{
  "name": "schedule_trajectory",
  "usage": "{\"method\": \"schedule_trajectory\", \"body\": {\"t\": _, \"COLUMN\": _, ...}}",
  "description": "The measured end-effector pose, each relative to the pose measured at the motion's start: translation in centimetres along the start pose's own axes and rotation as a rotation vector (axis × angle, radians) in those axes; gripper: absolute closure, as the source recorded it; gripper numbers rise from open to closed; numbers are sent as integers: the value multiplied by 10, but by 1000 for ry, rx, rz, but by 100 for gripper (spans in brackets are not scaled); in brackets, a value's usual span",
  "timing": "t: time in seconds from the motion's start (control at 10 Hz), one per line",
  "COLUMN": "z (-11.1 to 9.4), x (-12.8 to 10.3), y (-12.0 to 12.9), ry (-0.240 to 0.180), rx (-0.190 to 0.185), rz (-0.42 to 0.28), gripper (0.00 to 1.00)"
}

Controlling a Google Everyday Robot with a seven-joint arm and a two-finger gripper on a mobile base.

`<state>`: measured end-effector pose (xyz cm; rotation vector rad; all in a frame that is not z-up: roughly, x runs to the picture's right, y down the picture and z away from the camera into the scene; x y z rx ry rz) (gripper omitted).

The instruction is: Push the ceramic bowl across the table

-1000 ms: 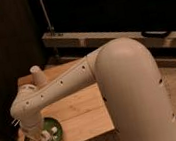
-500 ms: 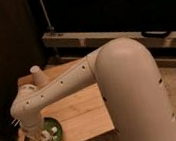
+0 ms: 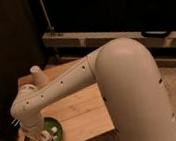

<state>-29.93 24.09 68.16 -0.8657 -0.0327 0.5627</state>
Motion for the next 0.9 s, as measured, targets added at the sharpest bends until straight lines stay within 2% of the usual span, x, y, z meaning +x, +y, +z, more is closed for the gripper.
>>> {"method": "schedule_trajectory", "body": {"t": 0.9, "z": 0, "x": 0, "y": 0, "ry": 0, "rx": 0, "rz": 0, "gripper": 96}}
